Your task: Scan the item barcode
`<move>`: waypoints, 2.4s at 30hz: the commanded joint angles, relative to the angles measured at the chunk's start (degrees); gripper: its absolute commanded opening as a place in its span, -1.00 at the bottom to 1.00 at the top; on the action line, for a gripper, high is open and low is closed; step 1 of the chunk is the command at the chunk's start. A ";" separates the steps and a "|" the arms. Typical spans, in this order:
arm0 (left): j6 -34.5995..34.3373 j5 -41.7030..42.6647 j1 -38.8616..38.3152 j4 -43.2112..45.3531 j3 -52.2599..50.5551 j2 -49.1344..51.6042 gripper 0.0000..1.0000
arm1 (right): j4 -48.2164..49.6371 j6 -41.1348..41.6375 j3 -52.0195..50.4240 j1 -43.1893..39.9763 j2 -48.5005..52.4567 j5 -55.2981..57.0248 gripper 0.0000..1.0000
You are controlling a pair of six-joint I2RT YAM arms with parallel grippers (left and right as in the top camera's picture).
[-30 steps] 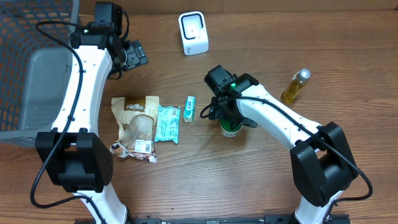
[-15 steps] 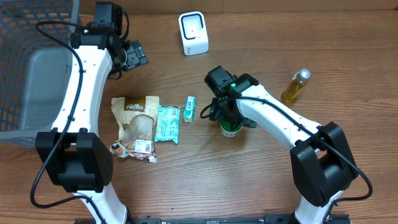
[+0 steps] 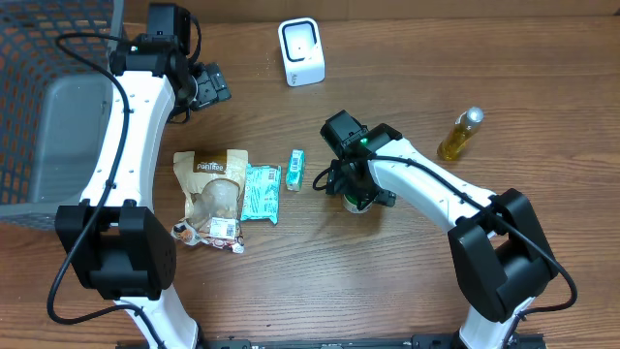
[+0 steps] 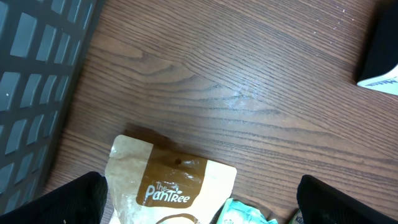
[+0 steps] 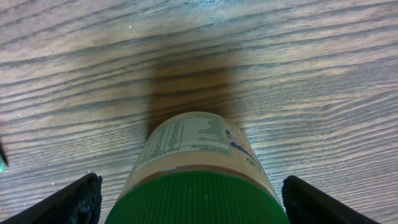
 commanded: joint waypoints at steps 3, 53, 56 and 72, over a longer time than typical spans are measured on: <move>-0.59 0.28 -0.04 0.02 1.07 -0.76 0.99 | 0.13 0.17 -0.37 0.24 -1.81 -0.22 0.76; -0.59 0.28 -0.04 0.02 1.07 -0.76 1.00 | 1.73 0.17 -1.92 0.13 -1.81 0.00 0.74; -0.59 0.28 -0.02 0.02 1.07 -0.76 1.00 | 1.95 0.17 -1.90 0.15 -1.81 -0.02 0.74; -0.59 0.28 -0.02 0.02 1.07 -0.76 1.00 | 1.07 0.17 -0.22 0.15 -1.84 -0.04 0.78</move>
